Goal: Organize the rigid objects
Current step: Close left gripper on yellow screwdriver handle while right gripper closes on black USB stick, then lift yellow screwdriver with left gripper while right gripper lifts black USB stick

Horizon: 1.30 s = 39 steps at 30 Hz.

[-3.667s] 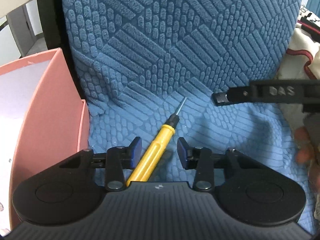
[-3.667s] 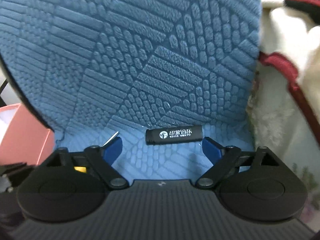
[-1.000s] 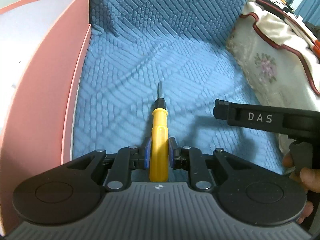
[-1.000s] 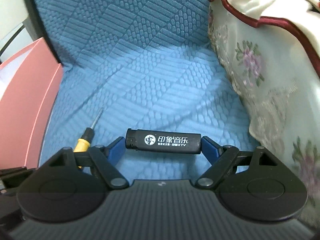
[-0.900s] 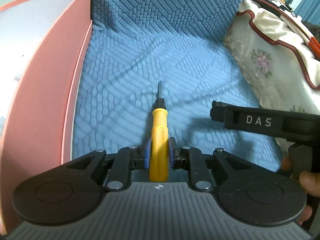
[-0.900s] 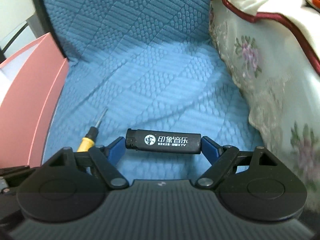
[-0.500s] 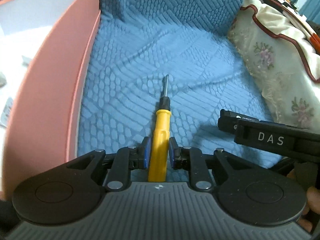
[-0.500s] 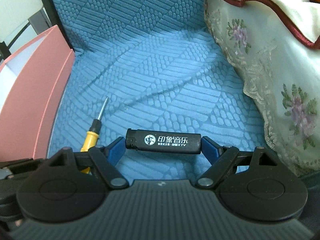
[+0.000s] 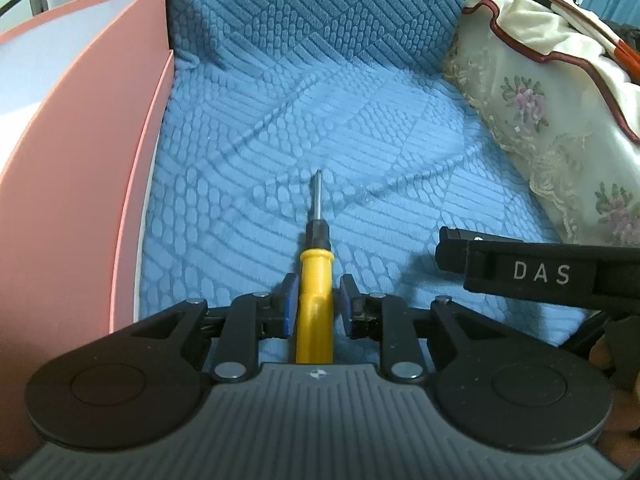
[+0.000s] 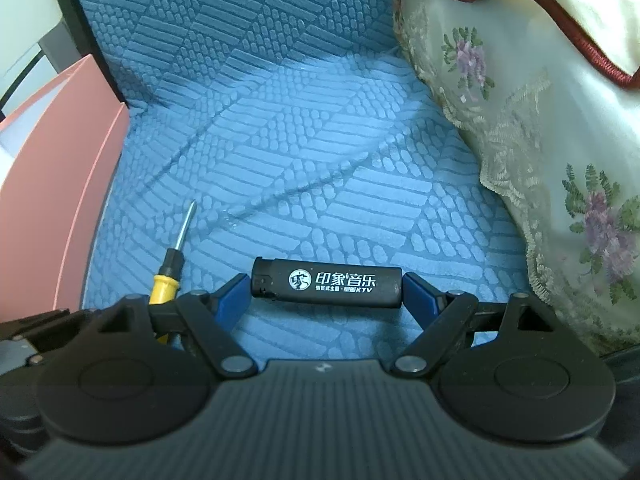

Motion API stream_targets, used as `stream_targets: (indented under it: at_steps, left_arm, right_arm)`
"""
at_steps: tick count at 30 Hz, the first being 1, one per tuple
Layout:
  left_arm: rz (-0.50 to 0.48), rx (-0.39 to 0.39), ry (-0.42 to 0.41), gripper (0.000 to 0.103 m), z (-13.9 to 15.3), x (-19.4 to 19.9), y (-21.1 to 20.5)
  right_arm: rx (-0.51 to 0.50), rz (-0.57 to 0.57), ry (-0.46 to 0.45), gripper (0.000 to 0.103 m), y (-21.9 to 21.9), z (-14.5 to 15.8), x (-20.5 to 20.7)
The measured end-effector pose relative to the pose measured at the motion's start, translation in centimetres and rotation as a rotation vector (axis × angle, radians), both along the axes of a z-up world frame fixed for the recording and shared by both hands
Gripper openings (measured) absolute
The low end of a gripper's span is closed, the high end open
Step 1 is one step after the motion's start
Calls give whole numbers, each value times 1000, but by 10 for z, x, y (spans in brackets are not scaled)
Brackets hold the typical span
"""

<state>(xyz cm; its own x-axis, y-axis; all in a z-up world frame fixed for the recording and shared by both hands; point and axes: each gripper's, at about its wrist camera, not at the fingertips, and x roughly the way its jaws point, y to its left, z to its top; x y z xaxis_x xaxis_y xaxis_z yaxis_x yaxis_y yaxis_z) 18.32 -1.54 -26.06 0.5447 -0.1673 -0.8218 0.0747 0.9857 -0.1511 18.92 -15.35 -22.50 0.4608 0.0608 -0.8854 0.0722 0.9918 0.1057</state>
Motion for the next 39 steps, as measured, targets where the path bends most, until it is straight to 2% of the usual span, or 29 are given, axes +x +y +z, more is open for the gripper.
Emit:
stream_targets:
  at_steps: [8, 15, 24, 34, 35, 36, 37, 39]
  left_arm:
    - [-3, 16, 5, 21, -1, 5, -1]
    - [0, -29, 6, 20, 5, 5, 4]
    - [12, -104, -20, 19, 23, -5, 14]
    - [56, -134, -47, 18, 38, -14, 23]
    - [61, -129, -56, 17, 40, -15, 23]
    - [67, -119, -63, 11, 43, -15, 23]
    - [70, -115, -70, 0, 45, -15, 24]
    - [70, -114, -83, 0, 51, -15, 25]
  right_arm:
    - [15, -7, 11, 85, -3, -1, 1]
    - [-2, 1, 3, 85, -1, 2, 0]
    - [-12, 24, -42, 85, 7, 24, -10]
    - [15, 46, -50, 85, 13, 26, -19]
    - [15, 45, -54, 85, 13, 28, -20]
    - [15, 45, -58, 85, 12, 29, -21]
    - [14, 46, -61, 85, 11, 30, -21]
    - [12, 50, -67, 85, 10, 31, -21]
